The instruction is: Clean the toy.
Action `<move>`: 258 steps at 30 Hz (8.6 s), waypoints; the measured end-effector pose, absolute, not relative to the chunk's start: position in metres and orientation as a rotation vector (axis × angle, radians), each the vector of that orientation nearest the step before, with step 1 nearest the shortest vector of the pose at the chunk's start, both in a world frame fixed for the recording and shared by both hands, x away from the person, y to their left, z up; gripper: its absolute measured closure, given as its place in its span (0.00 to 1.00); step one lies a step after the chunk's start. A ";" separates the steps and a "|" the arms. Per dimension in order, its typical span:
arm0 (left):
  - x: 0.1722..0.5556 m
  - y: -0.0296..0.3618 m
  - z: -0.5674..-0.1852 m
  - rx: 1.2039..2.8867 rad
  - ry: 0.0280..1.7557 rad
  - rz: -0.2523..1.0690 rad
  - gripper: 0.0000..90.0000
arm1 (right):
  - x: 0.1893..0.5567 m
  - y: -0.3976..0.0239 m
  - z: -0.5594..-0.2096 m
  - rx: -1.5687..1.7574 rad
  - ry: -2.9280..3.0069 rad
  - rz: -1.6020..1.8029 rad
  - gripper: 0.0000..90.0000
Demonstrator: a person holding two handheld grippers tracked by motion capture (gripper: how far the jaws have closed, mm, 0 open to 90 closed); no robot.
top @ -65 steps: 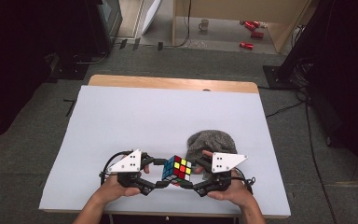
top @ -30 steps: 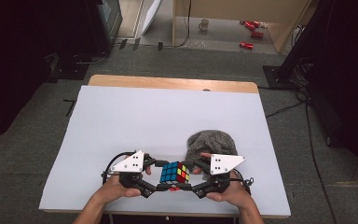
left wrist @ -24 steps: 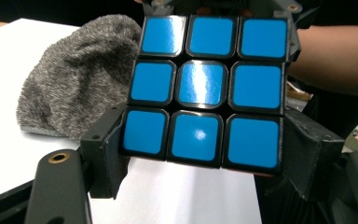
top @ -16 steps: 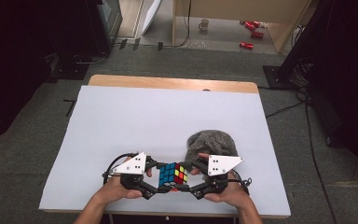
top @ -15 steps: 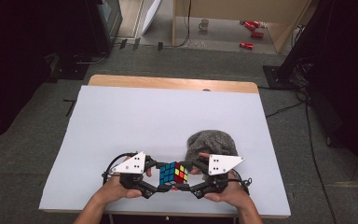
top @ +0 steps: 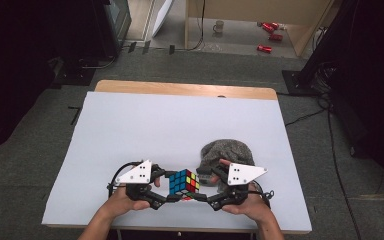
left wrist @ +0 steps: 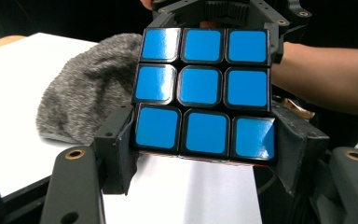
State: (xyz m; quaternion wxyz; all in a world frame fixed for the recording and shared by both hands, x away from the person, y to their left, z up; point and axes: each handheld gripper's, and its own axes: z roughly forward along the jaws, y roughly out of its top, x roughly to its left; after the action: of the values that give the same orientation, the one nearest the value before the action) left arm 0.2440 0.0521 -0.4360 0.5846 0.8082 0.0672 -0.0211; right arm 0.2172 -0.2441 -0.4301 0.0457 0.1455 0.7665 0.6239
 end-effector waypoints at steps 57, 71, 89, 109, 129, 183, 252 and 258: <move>0.256 0.075 -0.435 1.868 0.281 0.055 0.37 | 0.266 -0.308 -0.489 1.291 2.049 1.038 0.69; 0.258 0.068 -0.436 1.926 0.360 0.126 0.37 | 0.255 -0.311 -0.458 1.250 1.925 1.279 0.88; 0.252 0.042 -0.442 2.037 0.402 0.215 0.37 | 0.229 -0.267 -0.413 1.029 1.938 1.541 0.88; 0.247 0.024 -0.444 2.143 0.451 0.291 0.37 | 0.213 -0.215 -0.417 0.828 2.138 1.650 0.88; 0.239 0.020 -0.435 2.156 0.424 0.374 0.38 | 0.215 -0.210 -0.420 0.842 2.197 1.653 0.87; 0.250 0.061 -0.417 1.857 0.435 0.188 0.38 | 0.220 -0.230 -0.421 0.860 2.085 1.746 0.87; 0.254 0.075 -0.413 1.664 0.536 0.167 0.38 | 0.212 -0.204 -0.438 0.812 2.110 1.837 0.86; 0.253 0.072 -0.413 1.665 0.525 0.143 0.38 | 0.214 -0.215 -0.434 0.837 2.046 1.839 0.86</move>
State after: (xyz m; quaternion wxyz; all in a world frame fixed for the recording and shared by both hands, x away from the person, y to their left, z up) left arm 0.2534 0.0725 -0.4125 0.6402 0.7302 0.2303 0.0625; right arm 0.2141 -0.2147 -0.4342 0.1329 0.2884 0.7053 0.6338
